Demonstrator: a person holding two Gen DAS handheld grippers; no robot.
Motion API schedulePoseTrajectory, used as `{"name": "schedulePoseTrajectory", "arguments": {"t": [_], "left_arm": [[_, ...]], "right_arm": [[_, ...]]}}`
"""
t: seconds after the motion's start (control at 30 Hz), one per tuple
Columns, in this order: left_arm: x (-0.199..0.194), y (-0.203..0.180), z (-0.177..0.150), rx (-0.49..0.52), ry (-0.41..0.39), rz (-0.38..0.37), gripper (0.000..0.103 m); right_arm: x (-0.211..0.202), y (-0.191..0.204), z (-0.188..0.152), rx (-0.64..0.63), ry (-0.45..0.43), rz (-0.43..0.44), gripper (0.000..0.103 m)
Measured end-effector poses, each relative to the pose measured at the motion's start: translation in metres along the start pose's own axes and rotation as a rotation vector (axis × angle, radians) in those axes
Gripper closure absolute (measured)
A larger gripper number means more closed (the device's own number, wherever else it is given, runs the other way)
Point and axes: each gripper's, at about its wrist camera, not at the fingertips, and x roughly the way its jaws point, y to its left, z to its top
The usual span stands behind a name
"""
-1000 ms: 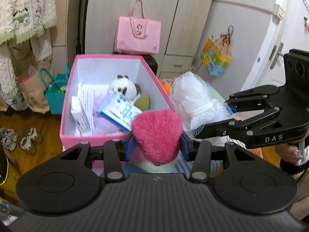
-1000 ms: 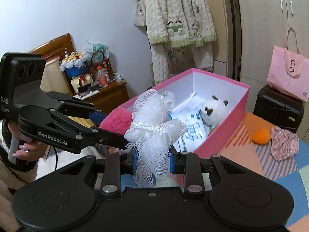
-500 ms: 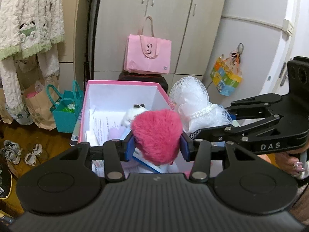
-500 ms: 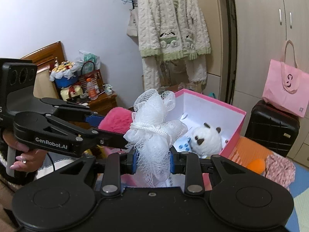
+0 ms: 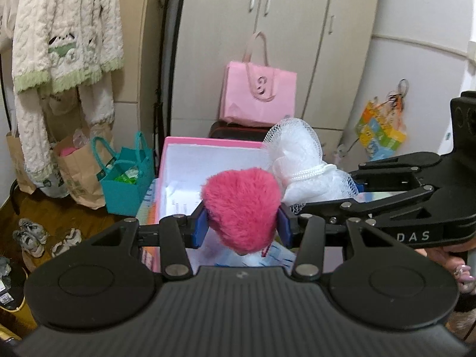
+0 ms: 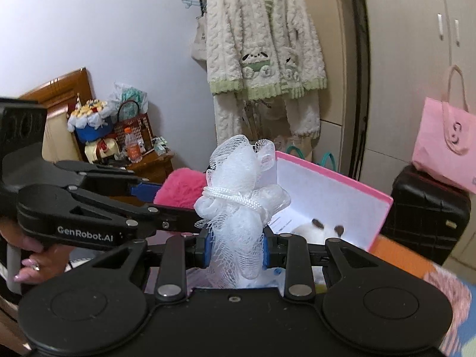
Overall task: Organize soft objects
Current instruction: 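Carry the pink puff and white mesh puff in both tools over the shoebox, then open both tools to drop the pink puff and mesh puff into the box, then withdraw both tools from the box toward the orange sponge and scrunchie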
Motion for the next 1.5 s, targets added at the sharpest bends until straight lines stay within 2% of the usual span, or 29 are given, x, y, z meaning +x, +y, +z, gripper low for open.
{"name": "schedulePoseTrajectory", "arguments": {"t": [0.13, 0.3, 0.47, 0.63, 0.77, 0.83, 0.93, 1.03, 1.33, 1.5], "left_arm": [[0.028, 0.012, 0.006, 0.003, 0.056, 0.037, 0.058], [0.041, 0.006, 0.007, 0.124, 0.084, 0.141, 0.058], [0.053, 0.002, 0.013, 0.192, 0.123, 0.146, 0.058], [0.064, 0.002, 0.016, 0.237, 0.156, 0.166, 0.054], [0.066, 0.007, 0.017, 0.201, 0.173, 0.152, 0.052], [0.063, 0.010, 0.017, 0.178, 0.171, 0.136, 0.049], [0.050, 0.008, 0.013, 0.149, 0.151, 0.107, 0.042], [0.035, 0.005, 0.007, 0.136, 0.144, 0.084, 0.041], [-0.001, -0.017, -0.008, 0.225, 0.133, 0.091, 0.038], [-0.019, -0.029, -0.010, 0.238, 0.137, 0.071, 0.037]], "right_arm": [[0.030, -0.022, 0.009, 0.029, 0.052, 0.009, 0.068], [0.057, -0.031, 0.015, 0.049, 0.113, -0.010, 0.068], [0.074, -0.030, 0.017, 0.018, 0.145, -0.049, 0.068], [0.085, -0.038, 0.019, 0.024, 0.156, -0.055, 0.063], [0.087, -0.043, 0.015, 0.044, 0.152, -0.039, 0.058], [0.087, -0.045, 0.014, 0.057, 0.143, -0.046, 0.049], [0.078, -0.049, 0.010, 0.080, 0.118, -0.034, 0.048], [0.065, -0.050, 0.006, 0.097, 0.096, -0.039, 0.046], [0.021, -0.030, -0.008, 0.036, 0.069, -0.085, 0.045], [-0.001, -0.011, -0.011, -0.018, 0.074, -0.097, 0.044]]}}
